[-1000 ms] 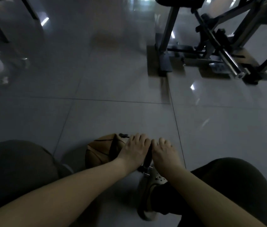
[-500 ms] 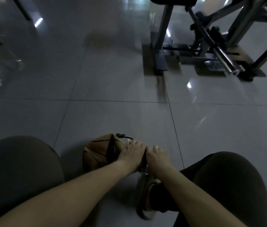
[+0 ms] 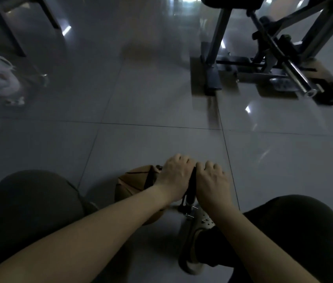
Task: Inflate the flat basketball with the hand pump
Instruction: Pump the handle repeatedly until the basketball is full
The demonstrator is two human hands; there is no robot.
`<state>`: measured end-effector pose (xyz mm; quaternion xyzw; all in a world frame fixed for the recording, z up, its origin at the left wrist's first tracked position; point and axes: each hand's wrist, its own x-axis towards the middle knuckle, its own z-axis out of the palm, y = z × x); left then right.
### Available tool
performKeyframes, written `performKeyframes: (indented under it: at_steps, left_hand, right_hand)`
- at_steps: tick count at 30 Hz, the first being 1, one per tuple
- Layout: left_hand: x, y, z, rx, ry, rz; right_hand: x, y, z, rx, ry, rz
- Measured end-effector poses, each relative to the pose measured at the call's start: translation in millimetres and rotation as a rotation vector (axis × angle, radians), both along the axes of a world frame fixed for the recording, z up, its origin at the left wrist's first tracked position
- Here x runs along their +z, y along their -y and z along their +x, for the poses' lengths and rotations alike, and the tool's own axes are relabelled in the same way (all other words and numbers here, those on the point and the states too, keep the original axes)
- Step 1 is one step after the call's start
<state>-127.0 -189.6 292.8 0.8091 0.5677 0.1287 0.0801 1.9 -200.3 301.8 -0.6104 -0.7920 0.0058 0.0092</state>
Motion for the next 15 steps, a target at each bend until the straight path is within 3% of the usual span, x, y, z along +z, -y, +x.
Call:
performKeyframes:
  at_steps: [8, 15]
  left_hand:
    - [-54.4, -2.4, 11.1, -0.012, -0.155, -0.131]
    - [-57.4, -2.1, 22.6, -0.054, -0.216, -0.221]
  right_hand:
    - [-36.0, -7.8, 3.7, 0.014, 0.119, -0.369]
    - [-45.2, -3.2, 10.9, -0.021, 0.123, -0.404]
